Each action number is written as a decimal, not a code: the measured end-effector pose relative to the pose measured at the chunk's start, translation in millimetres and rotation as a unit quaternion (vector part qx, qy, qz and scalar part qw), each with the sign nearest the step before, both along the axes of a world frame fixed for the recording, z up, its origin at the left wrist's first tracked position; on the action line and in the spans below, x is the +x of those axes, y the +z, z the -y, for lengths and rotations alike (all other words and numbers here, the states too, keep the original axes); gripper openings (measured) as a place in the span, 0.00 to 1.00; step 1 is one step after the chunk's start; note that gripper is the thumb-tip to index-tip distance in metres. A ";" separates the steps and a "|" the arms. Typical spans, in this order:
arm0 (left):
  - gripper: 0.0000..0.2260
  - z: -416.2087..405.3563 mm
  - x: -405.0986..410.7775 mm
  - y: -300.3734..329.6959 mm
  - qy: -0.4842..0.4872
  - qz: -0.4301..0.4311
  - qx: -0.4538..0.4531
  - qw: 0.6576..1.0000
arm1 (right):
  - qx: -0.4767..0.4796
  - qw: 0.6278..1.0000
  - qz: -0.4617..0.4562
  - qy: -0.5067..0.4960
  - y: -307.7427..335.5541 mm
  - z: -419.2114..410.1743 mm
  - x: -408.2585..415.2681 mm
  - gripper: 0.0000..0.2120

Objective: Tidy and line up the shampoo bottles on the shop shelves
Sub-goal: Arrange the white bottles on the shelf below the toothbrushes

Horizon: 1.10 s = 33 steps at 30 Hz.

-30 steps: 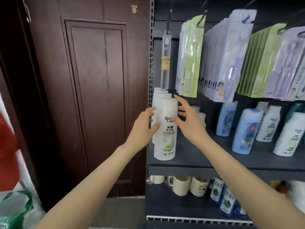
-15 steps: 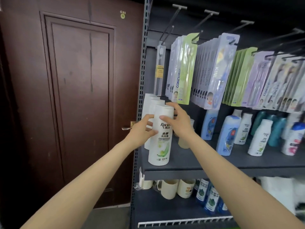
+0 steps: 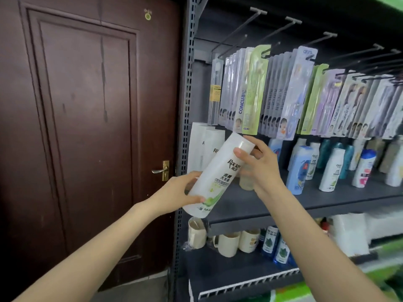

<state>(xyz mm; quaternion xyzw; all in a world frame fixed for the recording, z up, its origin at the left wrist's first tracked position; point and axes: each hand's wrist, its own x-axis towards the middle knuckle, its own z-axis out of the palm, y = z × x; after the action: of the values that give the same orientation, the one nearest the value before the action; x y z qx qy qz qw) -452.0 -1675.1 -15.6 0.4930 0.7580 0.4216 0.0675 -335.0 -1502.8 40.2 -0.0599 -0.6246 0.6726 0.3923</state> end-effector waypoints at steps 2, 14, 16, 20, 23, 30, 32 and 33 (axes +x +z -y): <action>0.28 11.9 -0.6 -0.2 0.009 -0.018 0.022 1.000 | -0.037 0.999 -0.004 0.014 -2.3 6.0 -4.9 0.17; 0.29 51.4 1.7 -0.5 0.173 -0.289 0.049 0.940 | -0.011 0.999 0.040 -0.005 3.9 39.3 -1.1 0.17; 0.28 49.9 3.8 -2.3 0.194 -0.338 0.040 0.920 | -0.025 0.998 0.041 -0.039 3.9 45.3 -2.8 0.16; 0.28 45.3 1.8 -5.8 0.186 -0.348 0.050 0.917 | -0.072 0.996 0.008 -0.043 2.6 50.8 -1.7 0.13; 0.31 43.6 -6.8 -3.6 0.110 -0.278 0.052 0.953 | -0.077 0.996 -0.023 -0.032 1.3 47.0 5.4 0.14; 0.35 54.3 -16.9 5.8 -0.002 -0.168 0.037 0.985 | -0.078 0.993 -0.065 0.068 -3.0 32.9 19.9 0.14; 0.36 56.1 -17.9 7.2 0.013 -0.204 0.041 0.978 | -0.086 0.987 -0.076 0.114 -7.8 29.2 22.4 0.16; 0.35 56.5 -17.8 6.3 0.022 -0.228 0.044 0.972 | -0.087 0.984 -0.080 0.133 -10.3 27.0 23.6 0.17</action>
<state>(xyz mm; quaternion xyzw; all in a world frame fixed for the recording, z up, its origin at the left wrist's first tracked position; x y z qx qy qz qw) -469.8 -1731.6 -9.3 0.5619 0.7447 0.3326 -0.1380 -311.5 -1529.8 29.9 0.0435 -0.5324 0.7732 0.3417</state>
